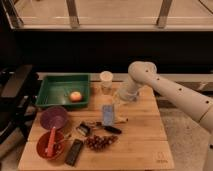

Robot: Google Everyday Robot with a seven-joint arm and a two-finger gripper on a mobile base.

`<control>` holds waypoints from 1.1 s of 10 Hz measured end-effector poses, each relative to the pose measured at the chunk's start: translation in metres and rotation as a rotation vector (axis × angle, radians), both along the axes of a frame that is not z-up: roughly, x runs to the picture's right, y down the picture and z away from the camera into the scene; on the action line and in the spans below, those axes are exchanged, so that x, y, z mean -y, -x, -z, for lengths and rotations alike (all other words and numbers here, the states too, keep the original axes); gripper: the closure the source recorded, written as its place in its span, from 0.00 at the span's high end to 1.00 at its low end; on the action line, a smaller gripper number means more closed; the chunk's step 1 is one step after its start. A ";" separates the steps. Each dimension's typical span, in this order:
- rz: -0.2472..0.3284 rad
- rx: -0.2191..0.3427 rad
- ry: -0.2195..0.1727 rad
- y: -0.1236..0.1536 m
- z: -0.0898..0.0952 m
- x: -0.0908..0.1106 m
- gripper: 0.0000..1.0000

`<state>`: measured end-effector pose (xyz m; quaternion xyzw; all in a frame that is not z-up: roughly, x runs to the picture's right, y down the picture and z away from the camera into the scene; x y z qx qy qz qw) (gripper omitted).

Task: Wipe purple bowl with sponge

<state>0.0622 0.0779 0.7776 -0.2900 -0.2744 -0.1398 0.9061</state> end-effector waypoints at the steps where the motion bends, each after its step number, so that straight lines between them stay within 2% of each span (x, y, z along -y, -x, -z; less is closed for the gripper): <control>1: 0.021 0.013 -0.023 0.014 0.002 0.008 0.00; 5: 0.125 0.094 -0.117 0.111 0.012 0.043 0.00; 7: 0.159 0.147 -0.147 0.155 0.015 0.059 0.00; 8: 0.184 0.192 -0.166 0.185 0.019 0.069 0.00; 9: 0.198 0.222 -0.175 0.204 0.023 0.073 0.00; 11: 0.199 0.223 -0.177 0.204 0.023 0.074 0.00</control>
